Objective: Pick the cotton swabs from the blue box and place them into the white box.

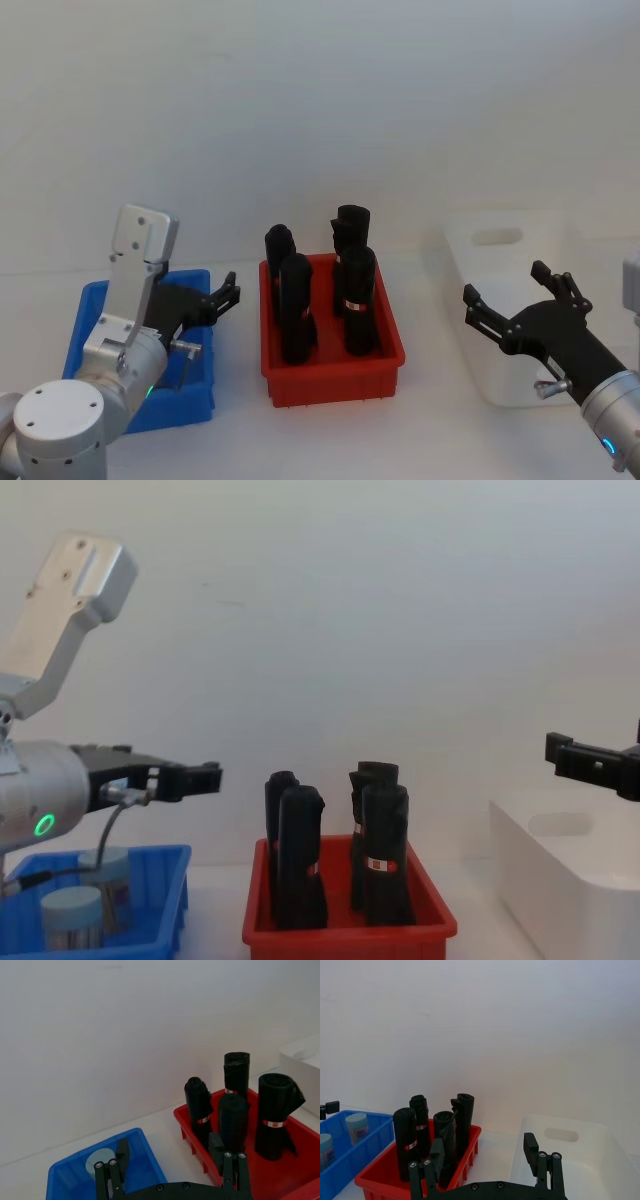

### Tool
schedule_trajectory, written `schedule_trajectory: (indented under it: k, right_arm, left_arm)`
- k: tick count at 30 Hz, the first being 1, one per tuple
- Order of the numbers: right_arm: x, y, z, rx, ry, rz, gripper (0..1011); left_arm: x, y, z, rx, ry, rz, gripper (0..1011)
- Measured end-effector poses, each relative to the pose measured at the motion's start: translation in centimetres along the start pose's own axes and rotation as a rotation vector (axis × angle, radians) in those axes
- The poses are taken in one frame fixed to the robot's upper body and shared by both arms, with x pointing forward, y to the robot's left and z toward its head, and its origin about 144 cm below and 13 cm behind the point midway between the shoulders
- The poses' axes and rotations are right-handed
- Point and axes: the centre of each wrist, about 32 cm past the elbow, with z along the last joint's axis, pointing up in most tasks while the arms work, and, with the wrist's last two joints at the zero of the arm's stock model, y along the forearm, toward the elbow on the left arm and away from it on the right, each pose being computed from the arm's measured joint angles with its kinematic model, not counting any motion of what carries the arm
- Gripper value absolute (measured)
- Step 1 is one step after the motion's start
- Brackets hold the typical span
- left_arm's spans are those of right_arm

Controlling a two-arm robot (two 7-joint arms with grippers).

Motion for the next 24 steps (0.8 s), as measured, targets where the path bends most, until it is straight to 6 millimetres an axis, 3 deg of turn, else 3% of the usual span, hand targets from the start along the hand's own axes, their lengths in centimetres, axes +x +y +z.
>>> schedule_trajectory:
  k: [24]
  right_arm:
    - [0.0, 0.0, 0.0, 0.000, 0.000, 0.000, 1002]
  left_arm:
    - [3.8, -1.8, -2.2, 0.185, 0.076, 0.095, 1004]
